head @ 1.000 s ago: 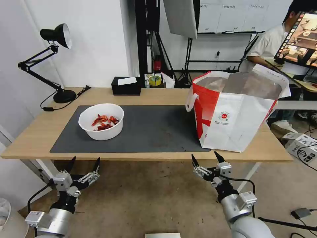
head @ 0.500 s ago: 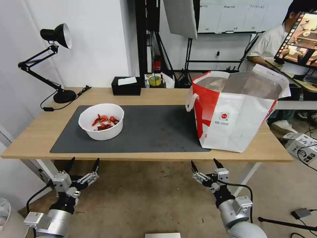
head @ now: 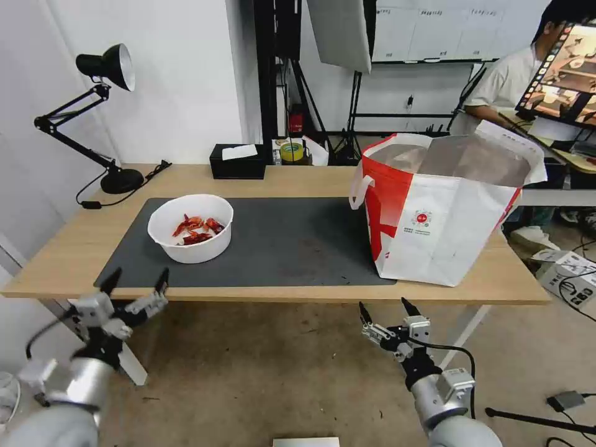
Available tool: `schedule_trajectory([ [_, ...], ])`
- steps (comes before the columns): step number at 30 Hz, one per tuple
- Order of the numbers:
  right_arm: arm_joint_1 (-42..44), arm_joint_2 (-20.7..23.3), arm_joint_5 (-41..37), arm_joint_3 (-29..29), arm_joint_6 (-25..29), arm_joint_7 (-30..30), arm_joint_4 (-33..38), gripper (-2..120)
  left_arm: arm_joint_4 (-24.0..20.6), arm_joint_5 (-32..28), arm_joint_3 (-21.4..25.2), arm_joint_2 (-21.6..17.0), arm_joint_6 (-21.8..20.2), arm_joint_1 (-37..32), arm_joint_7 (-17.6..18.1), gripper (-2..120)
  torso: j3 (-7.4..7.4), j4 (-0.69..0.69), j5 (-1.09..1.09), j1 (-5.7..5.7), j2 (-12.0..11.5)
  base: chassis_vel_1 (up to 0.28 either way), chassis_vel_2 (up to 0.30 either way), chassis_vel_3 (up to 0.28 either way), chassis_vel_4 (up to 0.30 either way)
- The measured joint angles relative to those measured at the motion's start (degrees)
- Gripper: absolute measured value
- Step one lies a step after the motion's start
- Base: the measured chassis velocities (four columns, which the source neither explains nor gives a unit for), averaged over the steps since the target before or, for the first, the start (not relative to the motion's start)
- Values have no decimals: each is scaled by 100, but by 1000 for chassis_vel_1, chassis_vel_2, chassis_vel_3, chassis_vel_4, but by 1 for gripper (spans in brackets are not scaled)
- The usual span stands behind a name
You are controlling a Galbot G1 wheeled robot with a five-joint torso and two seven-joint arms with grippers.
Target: Pick up the trash from the table and place it into the takeout bag.
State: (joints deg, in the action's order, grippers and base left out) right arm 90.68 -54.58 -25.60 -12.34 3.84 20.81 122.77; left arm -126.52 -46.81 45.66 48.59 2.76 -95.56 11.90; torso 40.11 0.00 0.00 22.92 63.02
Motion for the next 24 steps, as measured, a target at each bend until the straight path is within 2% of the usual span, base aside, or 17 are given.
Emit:
schedule_trajectory([
  [2, -1, 1, -1, 0, 0, -1, 2, 100, 76, -453, -86, -547, -293, 517, 360, 100, 0, -2, 0, 0, 0, 0, 0, 0, 0],
  [5, -1, 2, -1, 0, 0, -2, 3, 100, 233, -750, -234, -868, -453, 894, 484, 100, 1, -1, -1, 0, 0, 0, 0, 0, 0],
  [6, -2, 3, -1, -1, 0, -2, 3, 100, 440, -1113, -480, -1219, -636, 1336, 651, 100, 1, -1, -3, 1, 0, 0, 0, 0, 0],
  [7, -2, 3, -1, -1, 0, -2, 3, 100, 440, -1113, -480, -1219, -636, 1336, 651, 100, 1, -1, -3, 1, 0, 0, 0, 0, 0],
  [9, -2, 2, -2, -1, 0, -3, 4, 100, 587, -1483, -590, -1539, -844, 1611, 715, 100, 1, -4, -1, 1, 0, 0, 0, 0, 0],
  [11, -2, 2, -2, 0, 0, -3, 4, 100, 615, -1550, -591, -1598, -903, 1645, 724, 100, 1, -3, 0, 1, 0, 0, 0, 0, 0],
  [13, -4, 3, -3, 0, 0, -4, 5, 100, 907, -1862, -919, -1933, -1188, 2120, 743, 100, 1, 1, -1, 0, 0, 0, 0, 0, 0],
  [18, -5, 3, -5, -1, 0, -5, 5, 100, 1245, -2139, -1398, -2046, -1452, 2815, 671, 100, 1, -1, 0, 1, 0, 0, 0, 0, 0],
  [24, -5, 3, -8, -1, 0, -7, 4, 100, 1603, -2425, -1677, -2105, -1869, 3279, 501, 100, 0, 0, -1, 1, 0, 0, 0, 0, 0],
])
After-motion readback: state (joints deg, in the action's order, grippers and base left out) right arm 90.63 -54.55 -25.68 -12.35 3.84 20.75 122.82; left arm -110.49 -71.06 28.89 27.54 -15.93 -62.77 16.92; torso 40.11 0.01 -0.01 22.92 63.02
